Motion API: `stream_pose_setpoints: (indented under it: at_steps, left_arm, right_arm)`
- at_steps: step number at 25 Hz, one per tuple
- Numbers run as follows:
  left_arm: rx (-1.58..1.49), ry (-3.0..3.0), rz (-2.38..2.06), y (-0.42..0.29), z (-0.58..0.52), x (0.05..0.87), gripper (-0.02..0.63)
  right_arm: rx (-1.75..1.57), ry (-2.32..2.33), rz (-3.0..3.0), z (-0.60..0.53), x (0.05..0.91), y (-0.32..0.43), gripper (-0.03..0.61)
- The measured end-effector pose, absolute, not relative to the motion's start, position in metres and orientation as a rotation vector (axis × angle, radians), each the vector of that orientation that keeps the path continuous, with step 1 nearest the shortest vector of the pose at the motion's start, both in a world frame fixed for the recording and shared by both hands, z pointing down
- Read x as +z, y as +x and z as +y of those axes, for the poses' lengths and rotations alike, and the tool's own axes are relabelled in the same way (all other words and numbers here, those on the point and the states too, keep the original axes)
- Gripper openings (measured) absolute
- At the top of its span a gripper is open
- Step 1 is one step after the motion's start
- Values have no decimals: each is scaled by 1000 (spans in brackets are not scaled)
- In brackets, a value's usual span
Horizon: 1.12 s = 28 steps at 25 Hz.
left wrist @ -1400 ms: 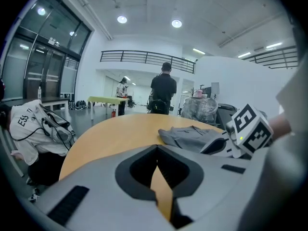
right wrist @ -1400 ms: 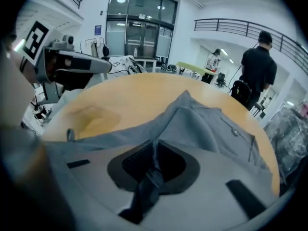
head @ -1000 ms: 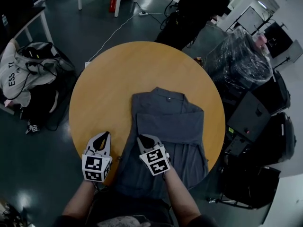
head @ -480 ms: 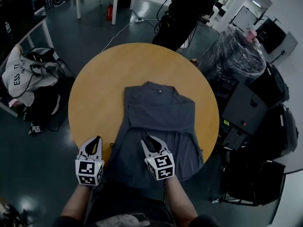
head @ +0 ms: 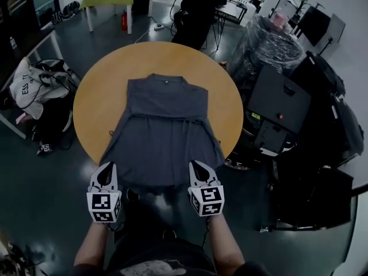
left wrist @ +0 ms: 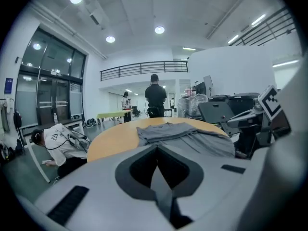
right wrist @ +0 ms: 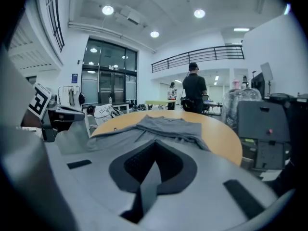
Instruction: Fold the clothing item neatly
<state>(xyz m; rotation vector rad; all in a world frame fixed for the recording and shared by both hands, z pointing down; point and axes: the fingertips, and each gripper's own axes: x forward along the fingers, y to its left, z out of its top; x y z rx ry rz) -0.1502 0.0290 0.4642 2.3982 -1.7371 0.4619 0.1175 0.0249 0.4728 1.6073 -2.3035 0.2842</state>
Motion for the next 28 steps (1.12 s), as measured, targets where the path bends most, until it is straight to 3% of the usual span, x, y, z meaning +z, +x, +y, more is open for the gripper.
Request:
stream_pose_setpoints:
  at_steps: [12, 28]
  left_arm:
    - [468, 2444, -1623, -47, 178, 475, 9]
    - [449, 2487, -1522, -106, 228, 523, 9]
  right_arm:
    - [417, 1808, -2161, 181, 511, 249, -9]
    - [499, 1960, -2071, 247, 562, 214, -8]
